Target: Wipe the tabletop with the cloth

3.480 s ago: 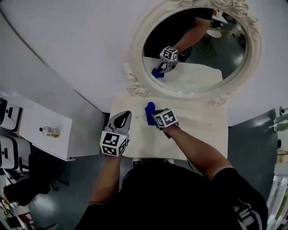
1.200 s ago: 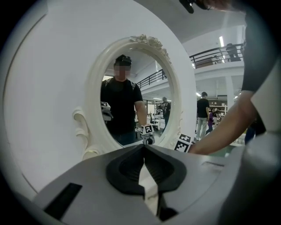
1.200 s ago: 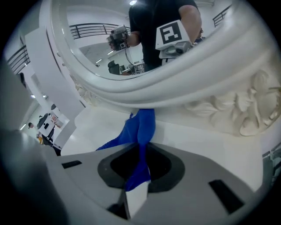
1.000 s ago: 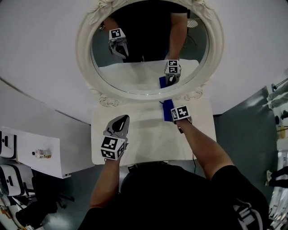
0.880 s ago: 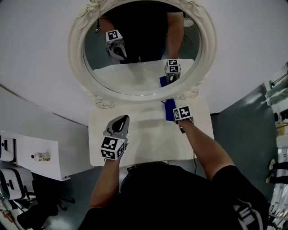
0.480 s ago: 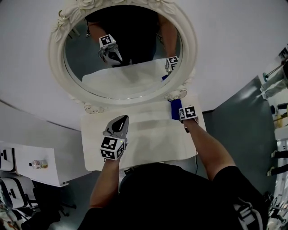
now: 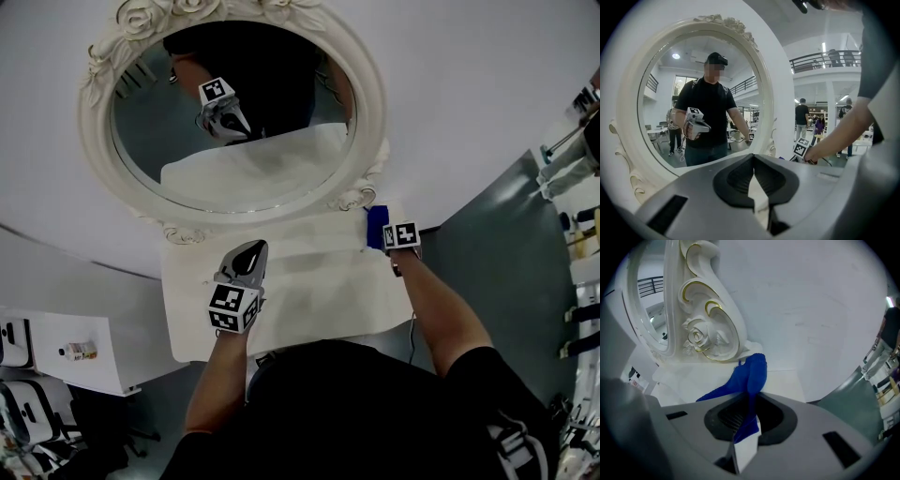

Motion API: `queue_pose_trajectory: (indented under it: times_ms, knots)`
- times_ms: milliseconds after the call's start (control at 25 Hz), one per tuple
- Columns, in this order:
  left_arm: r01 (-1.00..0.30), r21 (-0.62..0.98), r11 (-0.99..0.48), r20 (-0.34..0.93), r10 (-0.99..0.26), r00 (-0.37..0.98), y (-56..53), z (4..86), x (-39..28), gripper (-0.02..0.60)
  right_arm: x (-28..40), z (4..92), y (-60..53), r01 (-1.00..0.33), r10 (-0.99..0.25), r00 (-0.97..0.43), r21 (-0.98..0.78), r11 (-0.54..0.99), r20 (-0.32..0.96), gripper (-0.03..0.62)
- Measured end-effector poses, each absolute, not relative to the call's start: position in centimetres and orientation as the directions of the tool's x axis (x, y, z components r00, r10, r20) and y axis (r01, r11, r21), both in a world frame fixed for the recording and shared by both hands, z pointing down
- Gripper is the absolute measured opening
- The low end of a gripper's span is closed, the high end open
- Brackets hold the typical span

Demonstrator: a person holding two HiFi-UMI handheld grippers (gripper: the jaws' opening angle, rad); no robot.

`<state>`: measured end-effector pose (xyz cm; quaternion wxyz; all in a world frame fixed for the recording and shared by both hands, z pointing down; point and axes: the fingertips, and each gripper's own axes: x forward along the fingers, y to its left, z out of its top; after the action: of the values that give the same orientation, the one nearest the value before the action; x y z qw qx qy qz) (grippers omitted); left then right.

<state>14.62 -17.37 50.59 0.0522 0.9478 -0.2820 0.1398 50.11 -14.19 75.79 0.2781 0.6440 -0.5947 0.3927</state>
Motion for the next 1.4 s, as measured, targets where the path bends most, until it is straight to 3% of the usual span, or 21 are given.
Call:
queue_pose_trajectory:
  times_ms: [640, 1000, 1400]
  knots:
    - [-0.553, 0.011, -0.833, 0.281, -0.528, 0.801, -17.3, 49.8, 11.9, 0.014, 48.8, 74.3, -14.0, -0.982, -0.564, 0.001, -0.106, -0.157, 0.826, 0.043]
    - [-0.539, 0.005, -0.842, 0.263, -0.519, 0.813, -16.9, 48.9, 8.2, 0.014, 41.6, 68.8, -14.0, -0.972, -0.683, -0.063, -0.199, -0.122, 0.728, 0.043]
    - [-0.535, -0.012, -0.845, 0.229, -0.523, 0.821, -16.3, 47.2, 3.1, 0.014, 30.8, 61.0, -13.9, -0.979, -0.782, -0.149, -0.201, 0.031, 0.605, 0.043]
